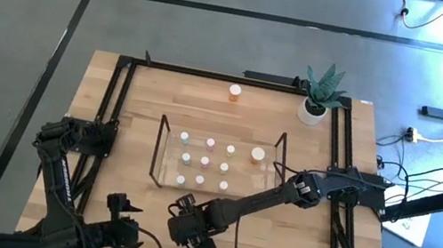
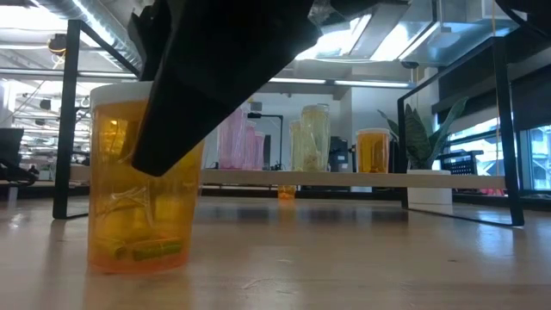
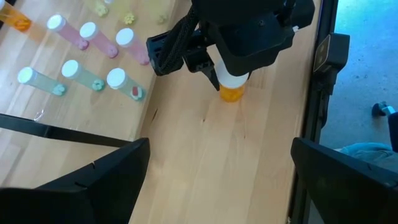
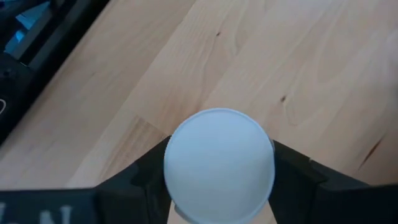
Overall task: Pick and place medicine bottles onto shelf by color
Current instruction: Put the left orange pill bottle on the shelf aligned with the other orange pill bottle
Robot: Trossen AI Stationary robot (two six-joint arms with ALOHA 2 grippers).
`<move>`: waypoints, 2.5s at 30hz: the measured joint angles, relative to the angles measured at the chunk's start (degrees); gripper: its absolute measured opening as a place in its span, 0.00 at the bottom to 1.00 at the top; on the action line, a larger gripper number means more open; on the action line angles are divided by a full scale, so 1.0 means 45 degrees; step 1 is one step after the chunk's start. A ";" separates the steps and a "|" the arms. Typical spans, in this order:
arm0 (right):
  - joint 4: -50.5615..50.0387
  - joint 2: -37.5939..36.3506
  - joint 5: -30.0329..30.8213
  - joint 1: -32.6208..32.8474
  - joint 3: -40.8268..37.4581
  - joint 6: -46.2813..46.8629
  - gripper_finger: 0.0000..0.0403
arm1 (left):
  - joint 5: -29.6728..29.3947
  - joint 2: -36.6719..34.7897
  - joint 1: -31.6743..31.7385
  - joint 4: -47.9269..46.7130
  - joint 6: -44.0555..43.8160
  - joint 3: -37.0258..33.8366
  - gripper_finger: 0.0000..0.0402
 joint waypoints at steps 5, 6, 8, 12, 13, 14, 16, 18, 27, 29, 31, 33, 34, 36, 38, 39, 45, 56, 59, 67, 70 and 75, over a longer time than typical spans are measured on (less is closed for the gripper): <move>-0.0025 0.0000 0.0000 0.0027 0.0000 0.0349 0.51 | 0.0000 0.0000 0.0000 0.0000 0.0000 0.0000 0.96; -0.0069 0.0000 0.0003 0.0049 0.0000 0.0424 0.52 | 0.0000 0.0000 0.0000 0.0000 0.0000 0.0000 0.96; -0.0197 -0.0036 0.0005 0.0094 0.0000 0.0600 0.52 | 0.0000 0.0000 0.0000 0.0001 0.0000 0.0000 0.96; -0.0735 -0.0238 -0.0283 0.0202 0.0121 0.0997 0.52 | 0.0000 0.0000 0.0003 0.0000 0.0000 0.0000 0.96; -0.0778 -0.0392 -0.0417 0.0204 0.0136 0.1231 0.51 | 0.0000 0.0000 0.0010 0.0001 0.0000 0.0000 0.96; -0.0932 -0.0540 -0.0458 0.0225 0.0157 0.1401 0.51 | 0.0000 0.0000 0.0010 0.0004 0.0000 0.0000 0.96; -0.1366 -0.0888 -0.0517 0.0311 0.0165 0.1873 0.50 | 0.0000 0.0000 0.0010 0.0000 0.0000 0.0000 0.96; -0.1658 -0.1187 -0.0515 0.0394 0.0164 0.2280 0.50 | -0.0001 0.0000 0.0005 0.0003 0.0000 0.0000 0.96; -0.3852 -0.2694 0.0824 0.0972 0.0165 0.3767 0.51 | 0.0016 0.0000 0.0005 0.0019 0.0000 0.0000 0.96; -0.4394 -0.3065 0.1196 0.1059 0.0155 0.4289 0.51 | 0.0031 0.0000 0.0005 0.0019 0.0000 0.0000 0.96; -0.4846 -0.3485 0.1607 0.1080 0.0160 0.4681 0.51 | 0.0044 0.0000 0.0005 0.0024 0.0000 0.0000 0.96; -0.5454 -0.3852 0.2105 0.1120 0.0160 0.5175 0.51 | 0.0044 0.0000 0.0005 0.0024 0.0000 0.0000 0.96; -0.5751 -0.4002 0.2343 0.1145 0.0160 0.5405 0.51 | 0.0044 0.0000 0.0005 0.0024 0.0000 0.0000 0.96; -0.6264 -0.4327 0.2751 0.1163 0.0160 0.5983 0.51 | 0.0046 0.0000 0.0005 0.0024 0.0000 0.0000 0.96; -0.6769 -0.4659 0.3104 0.1226 0.0160 0.6443 0.51 | 0.0044 0.0000 0.0005 0.0024 0.0000 0.0000 0.96; -0.7040 -0.4789 0.3313 0.1248 0.0160 0.6697 0.51 | 0.0044 0.0000 0.0005 0.0021 0.0000 0.0000 0.96; -0.7800 -0.5402 0.3808 0.1316 0.0157 0.7730 0.51 | 0.0044 0.0000 0.0005 0.0024 0.0000 0.0000 0.96; -0.7417 -0.6931 0.4034 0.0998 -0.2595 0.8274 0.51 | 0.0044 0.0000 0.0005 0.0019 0.0000 0.0000 0.96; -0.6347 -0.7702 0.4129 0.0738 -0.4211 0.8282 0.51 | 0.0044 0.0000 0.0005 0.0019 0.0000 0.0000 0.96; -0.2589 -1.0204 0.3875 -0.0386 -0.8812 0.8831 0.51 | 0.0044 0.0000 0.0005 0.0019 0.0000 0.0000 0.96; -0.1737 -1.0606 0.3405 -0.0902 -0.9910 0.8915 0.51 | 0.0044 0.0000 0.0005 0.0019 0.0000 0.0000 0.96; -0.0715 -1.0663 0.2555 -0.1442 -1.1081 0.8100 0.51 | 0.0044 0.0000 0.0005 0.0019 0.0000 0.0000 0.96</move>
